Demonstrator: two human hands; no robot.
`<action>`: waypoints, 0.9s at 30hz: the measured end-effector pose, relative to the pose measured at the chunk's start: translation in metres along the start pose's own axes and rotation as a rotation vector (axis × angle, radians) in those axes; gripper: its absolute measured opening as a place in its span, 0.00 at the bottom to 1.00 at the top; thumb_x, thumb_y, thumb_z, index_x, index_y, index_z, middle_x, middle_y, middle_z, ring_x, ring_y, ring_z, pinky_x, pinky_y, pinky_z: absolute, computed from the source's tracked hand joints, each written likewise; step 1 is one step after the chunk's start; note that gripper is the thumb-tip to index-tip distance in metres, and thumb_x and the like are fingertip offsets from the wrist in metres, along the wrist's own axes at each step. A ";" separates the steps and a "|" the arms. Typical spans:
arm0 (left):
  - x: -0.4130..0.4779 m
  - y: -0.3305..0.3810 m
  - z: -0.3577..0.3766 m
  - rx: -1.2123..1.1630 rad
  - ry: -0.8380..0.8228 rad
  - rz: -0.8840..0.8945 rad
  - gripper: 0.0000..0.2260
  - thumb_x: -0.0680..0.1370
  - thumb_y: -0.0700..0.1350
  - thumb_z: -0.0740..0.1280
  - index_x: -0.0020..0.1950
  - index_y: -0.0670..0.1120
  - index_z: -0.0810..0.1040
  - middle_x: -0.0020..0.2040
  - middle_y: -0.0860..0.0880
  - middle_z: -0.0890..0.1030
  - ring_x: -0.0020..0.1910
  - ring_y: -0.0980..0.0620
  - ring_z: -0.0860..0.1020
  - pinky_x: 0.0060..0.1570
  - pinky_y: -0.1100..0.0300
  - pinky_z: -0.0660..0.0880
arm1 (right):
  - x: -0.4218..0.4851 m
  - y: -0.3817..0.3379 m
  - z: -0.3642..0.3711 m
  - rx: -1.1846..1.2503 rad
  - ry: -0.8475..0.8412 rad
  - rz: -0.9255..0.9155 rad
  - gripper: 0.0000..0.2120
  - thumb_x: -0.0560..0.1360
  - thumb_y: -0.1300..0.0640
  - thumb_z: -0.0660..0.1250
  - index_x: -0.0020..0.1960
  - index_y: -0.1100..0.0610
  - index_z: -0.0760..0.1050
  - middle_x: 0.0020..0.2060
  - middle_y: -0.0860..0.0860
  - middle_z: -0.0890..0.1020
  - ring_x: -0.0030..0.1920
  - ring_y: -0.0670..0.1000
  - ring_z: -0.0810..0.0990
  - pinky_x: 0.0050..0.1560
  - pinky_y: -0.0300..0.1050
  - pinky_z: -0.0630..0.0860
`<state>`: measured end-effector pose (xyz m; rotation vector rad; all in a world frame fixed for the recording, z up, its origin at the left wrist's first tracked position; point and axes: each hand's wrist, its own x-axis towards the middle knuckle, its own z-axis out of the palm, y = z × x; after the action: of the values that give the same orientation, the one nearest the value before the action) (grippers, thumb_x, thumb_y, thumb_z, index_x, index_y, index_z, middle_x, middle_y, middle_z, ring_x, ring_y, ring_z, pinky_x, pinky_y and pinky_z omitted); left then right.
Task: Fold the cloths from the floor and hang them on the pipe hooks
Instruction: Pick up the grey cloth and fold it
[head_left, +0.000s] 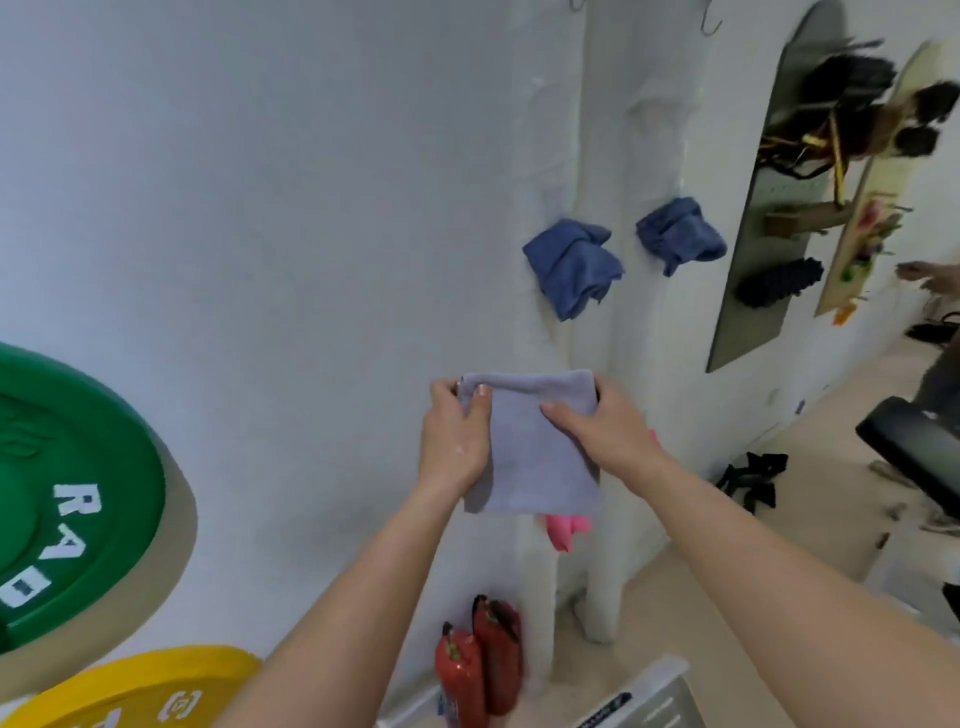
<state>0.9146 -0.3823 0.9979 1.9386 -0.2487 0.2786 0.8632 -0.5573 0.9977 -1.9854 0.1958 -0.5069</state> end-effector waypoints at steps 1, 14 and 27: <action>0.017 0.009 0.004 -0.003 -0.012 0.028 0.13 0.83 0.53 0.61 0.59 0.44 0.68 0.51 0.47 0.77 0.53 0.43 0.77 0.47 0.55 0.69 | 0.019 -0.005 -0.008 -0.017 0.016 -0.020 0.21 0.72 0.46 0.74 0.59 0.54 0.76 0.52 0.47 0.82 0.50 0.47 0.81 0.51 0.44 0.78; 0.166 0.156 0.058 -0.025 0.078 0.319 0.11 0.80 0.54 0.66 0.55 0.49 0.69 0.46 0.54 0.78 0.44 0.58 0.77 0.39 0.62 0.72 | 0.208 -0.072 -0.124 -0.064 0.102 -0.359 0.19 0.74 0.44 0.72 0.56 0.55 0.73 0.50 0.49 0.80 0.50 0.51 0.79 0.45 0.43 0.72; 0.310 0.360 0.053 -0.059 0.401 0.528 0.14 0.78 0.55 0.69 0.54 0.48 0.71 0.49 0.53 0.77 0.51 0.50 0.78 0.51 0.53 0.78 | 0.383 -0.231 -0.226 0.172 0.281 -0.646 0.27 0.66 0.44 0.79 0.58 0.58 0.78 0.51 0.51 0.82 0.51 0.51 0.81 0.55 0.47 0.78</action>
<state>1.1048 -0.5782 1.3906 1.6870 -0.4923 0.9821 1.0902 -0.7717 1.3898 -1.7763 -0.3231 -1.1760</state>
